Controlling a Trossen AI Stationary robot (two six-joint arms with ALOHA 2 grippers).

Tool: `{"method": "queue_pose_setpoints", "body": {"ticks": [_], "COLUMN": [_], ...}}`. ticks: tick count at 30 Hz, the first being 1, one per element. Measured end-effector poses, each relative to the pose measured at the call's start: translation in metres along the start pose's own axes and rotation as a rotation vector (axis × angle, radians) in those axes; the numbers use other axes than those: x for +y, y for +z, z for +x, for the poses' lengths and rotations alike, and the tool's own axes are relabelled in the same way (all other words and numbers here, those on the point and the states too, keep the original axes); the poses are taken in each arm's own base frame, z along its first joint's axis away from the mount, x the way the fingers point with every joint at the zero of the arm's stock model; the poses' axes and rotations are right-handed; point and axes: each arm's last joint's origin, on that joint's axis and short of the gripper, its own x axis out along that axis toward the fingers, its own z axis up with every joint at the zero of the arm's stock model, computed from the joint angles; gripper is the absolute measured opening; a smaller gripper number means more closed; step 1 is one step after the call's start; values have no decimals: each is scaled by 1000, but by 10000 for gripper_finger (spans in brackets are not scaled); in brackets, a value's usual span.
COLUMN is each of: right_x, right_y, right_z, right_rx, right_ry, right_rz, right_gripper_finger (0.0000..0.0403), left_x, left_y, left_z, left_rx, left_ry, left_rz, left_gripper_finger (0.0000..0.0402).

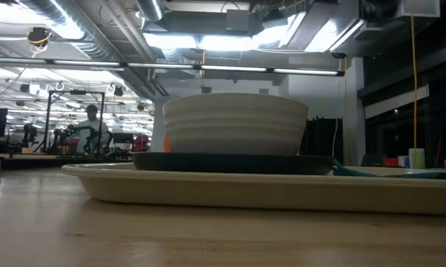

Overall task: Set up tray
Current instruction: Put the orange spoon on the green napkin to the left of the orange knife

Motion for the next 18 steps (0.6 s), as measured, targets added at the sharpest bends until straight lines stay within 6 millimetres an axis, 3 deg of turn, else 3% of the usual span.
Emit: {"method": "queue_pose_setpoints", "body": {"ticks": [5,9,13,18], "right_x": [-17,-33,-37,-36], "right_y": [-5,-7,3,29], "right_z": [67,105,124,135], "right_rx": [286,456,534,532], "right_ry": [-20,-41,-38,-53], "right_rz": [1,-93,-206,-380], "right_gripper_finger": [8,8,8,8], "left_x": [0,0,0,1], "left_y": [-1,-1,0,0], "left_z": [-5,-5,-5,-5], "left_rx": [-9,-18,-19,-18], "left_ry": [-4,2,3,49], "left_rz": [28,4,-33,-89], "left_gripper_finger": [90,90,90,90]}}
